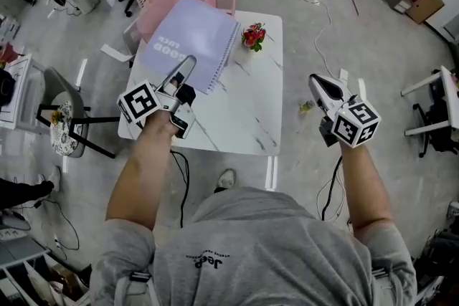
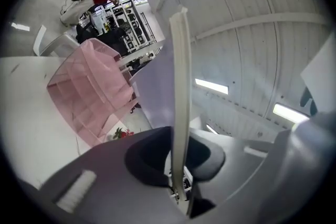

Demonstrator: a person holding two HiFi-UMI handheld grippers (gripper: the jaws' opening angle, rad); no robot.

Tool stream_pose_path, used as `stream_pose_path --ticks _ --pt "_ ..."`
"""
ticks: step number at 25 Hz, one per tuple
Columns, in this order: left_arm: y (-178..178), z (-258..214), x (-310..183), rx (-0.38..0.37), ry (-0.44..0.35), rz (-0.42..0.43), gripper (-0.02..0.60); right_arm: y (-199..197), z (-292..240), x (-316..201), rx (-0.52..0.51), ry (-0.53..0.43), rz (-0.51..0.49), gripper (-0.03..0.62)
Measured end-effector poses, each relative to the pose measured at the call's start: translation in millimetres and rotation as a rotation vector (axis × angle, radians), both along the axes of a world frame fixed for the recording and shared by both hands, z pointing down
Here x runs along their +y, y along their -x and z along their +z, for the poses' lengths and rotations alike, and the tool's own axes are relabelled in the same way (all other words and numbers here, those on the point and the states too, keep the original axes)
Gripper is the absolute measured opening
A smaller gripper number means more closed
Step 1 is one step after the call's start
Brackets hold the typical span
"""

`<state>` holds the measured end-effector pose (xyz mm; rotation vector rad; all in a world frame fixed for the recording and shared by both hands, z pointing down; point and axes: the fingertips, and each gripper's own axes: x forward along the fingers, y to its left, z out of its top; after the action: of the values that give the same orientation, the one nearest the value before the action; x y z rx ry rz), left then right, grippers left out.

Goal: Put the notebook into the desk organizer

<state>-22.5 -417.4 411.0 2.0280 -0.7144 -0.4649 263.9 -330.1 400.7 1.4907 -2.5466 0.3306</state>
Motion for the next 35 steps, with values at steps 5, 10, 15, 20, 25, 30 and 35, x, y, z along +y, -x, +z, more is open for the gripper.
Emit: stream_pose_path --ticks 5,10,15,20,25,30,35 --pt "27 -15 -69 0.002 -0.013 -0.037 0.089 32 -18 -58 0.012 -0.037 -0.006 0.002" --pt "45 -16 -129 -0.020 -0.008 -0.051 0.089 65 -29 -119 0.025 -0.061 -0.019 0.002" --pt "56 -8 -178 -0.053 0.001 -0.074 0.089 98 -34 -169 0.036 -0.063 -0.056 0.002" --pt "61 17 -220 -0.099 0.041 -0.106 0.089 121 -23 -198 0.055 -0.042 -0.096 0.002" --pt "55 31 -250 -0.100 0.073 -0.117 0.091 127 -8 -207 0.062 -0.016 -0.110 0.002" --pt "46 54 -262 -0.162 0.147 -0.126 0.093 124 3 -209 0.062 0.004 -0.110 0.002" --pt "48 82 -259 -0.481 0.168 -0.085 0.121 123 12 -207 0.066 0.018 -0.114 0.002"
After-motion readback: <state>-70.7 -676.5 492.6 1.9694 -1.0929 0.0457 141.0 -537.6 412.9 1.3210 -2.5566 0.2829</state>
